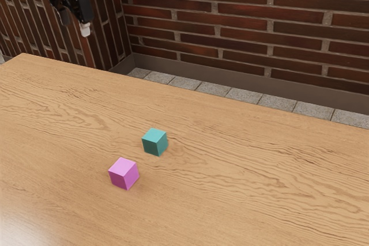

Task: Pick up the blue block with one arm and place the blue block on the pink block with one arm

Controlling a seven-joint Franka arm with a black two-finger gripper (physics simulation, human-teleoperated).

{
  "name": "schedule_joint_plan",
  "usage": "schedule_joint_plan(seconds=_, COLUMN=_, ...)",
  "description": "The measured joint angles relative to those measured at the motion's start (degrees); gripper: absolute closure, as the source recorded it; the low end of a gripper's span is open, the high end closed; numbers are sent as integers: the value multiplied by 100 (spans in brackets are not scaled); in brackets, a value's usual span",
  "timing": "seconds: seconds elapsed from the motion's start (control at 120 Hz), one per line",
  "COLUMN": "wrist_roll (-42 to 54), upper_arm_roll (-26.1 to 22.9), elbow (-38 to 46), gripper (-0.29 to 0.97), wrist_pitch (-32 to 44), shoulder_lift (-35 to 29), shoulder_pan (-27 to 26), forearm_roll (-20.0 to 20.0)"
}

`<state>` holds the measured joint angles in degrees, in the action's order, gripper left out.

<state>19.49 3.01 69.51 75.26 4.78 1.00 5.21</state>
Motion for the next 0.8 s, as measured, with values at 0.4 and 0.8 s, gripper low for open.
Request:
schedule_joint_plan(seconds=0.4, wrist_roll=170, upper_arm_roll=-29, elbow=1253, gripper=0, wrist_pitch=793, shoulder_lift=253, shoulder_pan=-87, forearm_roll=237)
schedule_joint_plan(seconds=0.8, wrist_roll=-256, upper_arm_roll=-12, elbow=2233, gripper=0, wrist_pitch=2206, shoulder_lift=1064, shoulder_pan=-91, forearm_roll=207)
